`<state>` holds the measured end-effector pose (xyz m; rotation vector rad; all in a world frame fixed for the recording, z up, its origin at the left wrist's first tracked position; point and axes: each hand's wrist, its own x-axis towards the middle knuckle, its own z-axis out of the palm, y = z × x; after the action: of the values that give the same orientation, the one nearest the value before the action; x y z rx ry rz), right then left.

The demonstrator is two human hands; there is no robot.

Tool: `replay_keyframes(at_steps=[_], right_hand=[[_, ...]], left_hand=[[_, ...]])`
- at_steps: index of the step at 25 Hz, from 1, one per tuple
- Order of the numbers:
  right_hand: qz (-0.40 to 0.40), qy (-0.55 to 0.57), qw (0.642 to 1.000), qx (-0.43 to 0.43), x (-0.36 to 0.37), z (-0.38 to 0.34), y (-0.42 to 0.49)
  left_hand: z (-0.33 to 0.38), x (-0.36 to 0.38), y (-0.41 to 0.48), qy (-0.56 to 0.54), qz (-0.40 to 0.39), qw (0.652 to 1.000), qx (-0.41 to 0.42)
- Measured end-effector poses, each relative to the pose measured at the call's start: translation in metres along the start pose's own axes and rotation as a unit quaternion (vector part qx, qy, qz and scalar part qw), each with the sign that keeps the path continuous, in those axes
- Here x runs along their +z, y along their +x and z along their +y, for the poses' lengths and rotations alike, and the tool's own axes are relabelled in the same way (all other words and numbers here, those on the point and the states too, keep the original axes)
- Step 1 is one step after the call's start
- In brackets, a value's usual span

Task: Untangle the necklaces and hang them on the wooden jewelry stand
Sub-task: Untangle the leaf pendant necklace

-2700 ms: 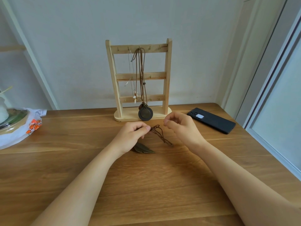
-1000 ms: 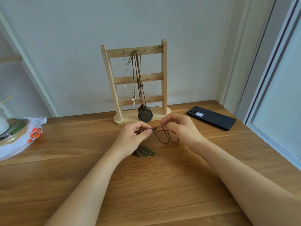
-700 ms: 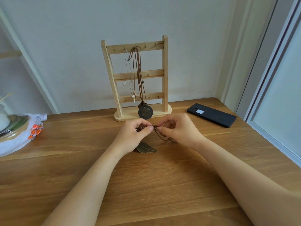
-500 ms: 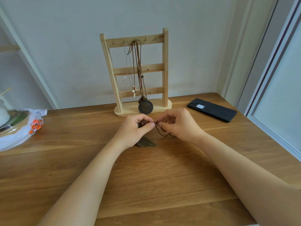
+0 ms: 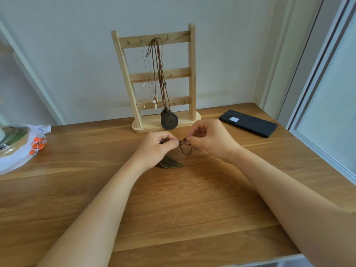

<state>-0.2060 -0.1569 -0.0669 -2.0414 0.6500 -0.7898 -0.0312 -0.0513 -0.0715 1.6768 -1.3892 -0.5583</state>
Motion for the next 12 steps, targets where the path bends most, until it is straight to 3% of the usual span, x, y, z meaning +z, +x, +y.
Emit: replay_keyframes(at_steps=[3,7,12], right_hand=[[-0.010,0.069,0.997,0.020,0.0021,0.0018,-0.0005],[-0.058,0.060,0.996,0.025,0.0032,0.0015,-0.0008],[-0.024,-0.075,0.996,0.038,-0.0041,0.0031,0.0035]], left_hand=[[-0.0002,0.0008,-0.0011,0.004,-0.011,1.000,0.010],[0.0013,0.0000,-0.0004,0.004,-0.014,0.999,0.029],[0.0046,-0.0003,-0.0025,0.003,-0.013,1.000,0.018]])
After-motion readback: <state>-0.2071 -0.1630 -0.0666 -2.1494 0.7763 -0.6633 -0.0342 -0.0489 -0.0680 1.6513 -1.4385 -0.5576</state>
